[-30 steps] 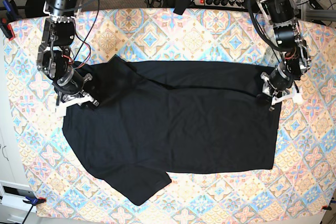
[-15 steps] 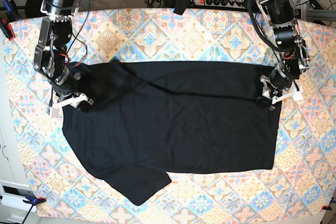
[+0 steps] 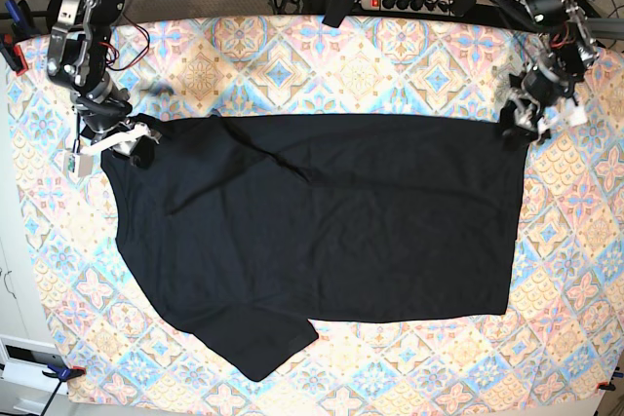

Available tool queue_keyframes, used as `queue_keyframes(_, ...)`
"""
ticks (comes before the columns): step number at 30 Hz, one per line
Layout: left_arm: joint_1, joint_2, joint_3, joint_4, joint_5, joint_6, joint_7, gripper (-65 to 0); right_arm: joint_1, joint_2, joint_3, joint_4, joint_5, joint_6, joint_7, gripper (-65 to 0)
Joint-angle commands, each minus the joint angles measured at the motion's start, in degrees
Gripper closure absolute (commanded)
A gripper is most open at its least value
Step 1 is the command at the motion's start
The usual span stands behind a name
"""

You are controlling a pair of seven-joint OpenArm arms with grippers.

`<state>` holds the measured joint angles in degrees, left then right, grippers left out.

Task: Fold the T-shirt properly
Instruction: 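Adjust the right gripper's grip on the shirt shoulder edge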

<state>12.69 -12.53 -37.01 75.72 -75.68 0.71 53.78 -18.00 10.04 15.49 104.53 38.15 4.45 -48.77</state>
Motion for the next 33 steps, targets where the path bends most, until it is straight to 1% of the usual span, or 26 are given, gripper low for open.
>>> queue_keyframes(1, -0.8, -0.8, -0.4, 0.9, -1.2, -0.7, 0.2, -32.6, -0.1, 0.6, 0.2, 1.5, 1.1, 0.8, 1.2, -25.5)
queue_keyframes(4, -0.7, -0.8, -1.6, 0.5, -1.1, -0.7, 0.2, -32.6, -0.3, 0.6, 0.2, 1.6, 1.1, 0.8, 1.2, -25.5)
queue_keyframes(7, -1.2, -0.8, -2.0, -3.4, -1.2, -0.7, 0.2, -32.6, -0.3, 0.6, -0.1, 1.6, 1.1, 0.8, 1.2, -25.4)
queue_keyframes(11, -4.1, -0.8, -1.8, -10.0, -1.1, -0.8, 0.2, -32.6, -0.3, 0.6, -0.1, 1.6, 1.1, 0.8, 1.2, -25.4)
queue_keyframes(19, -9.1, -0.7, -1.6, -17.0, -1.0, -0.8, 0.2, -31.8, -1.5, 0.6, 0.2, 1.6, 1.1, 0.8, 1.2, -25.4)
queue_keyframes(21, -9.9, -0.7, -1.6, -17.6, -0.9, -0.8, 0.5, -27.8, -1.6, 0.6, 0.2, 1.5, 1.1, 0.8, 1.2, -25.4)
queue_keyframes(23, -10.0, -0.7, -1.5, -17.5, -1.0, -0.8, 0.7, -18.8, -2.4, 0.4, 0.6, 1.4, 1.1, 0.8, 0.8, -25.5)
queue_keyframes(25, -10.0, -0.7, -1.5, -17.5, -1.2, -0.9, 0.8, -8.1, -2.7, -0.2, 2.5, 1.2, 1.2, 0.8, 0.6, -25.6)
queue_keyframes(27, -9.8, -0.7, -1.5, -17.5, -1.2, -0.9, 0.8, 0.0, -2.6, -1.4, 5.5, 0.4, 1.2, 0.7, -1.5, -26.8)
queue_keyframes(30, -9.6, -0.7, -1.5, -17.5, -1.0, -0.9, 0.8, 0.0, -2.3, -2.4, 10.5, -2.7, 1.2, 0.7, -5.6, -31.1)
queue_keyframes(33, -8.8, -0.8, -1.5, -17.5, -1.4, -0.9, 1.5, 0.0, -0.2, -2.5, 12.7, -7.3, 2.0, 0.7, -7.2, -33.0)
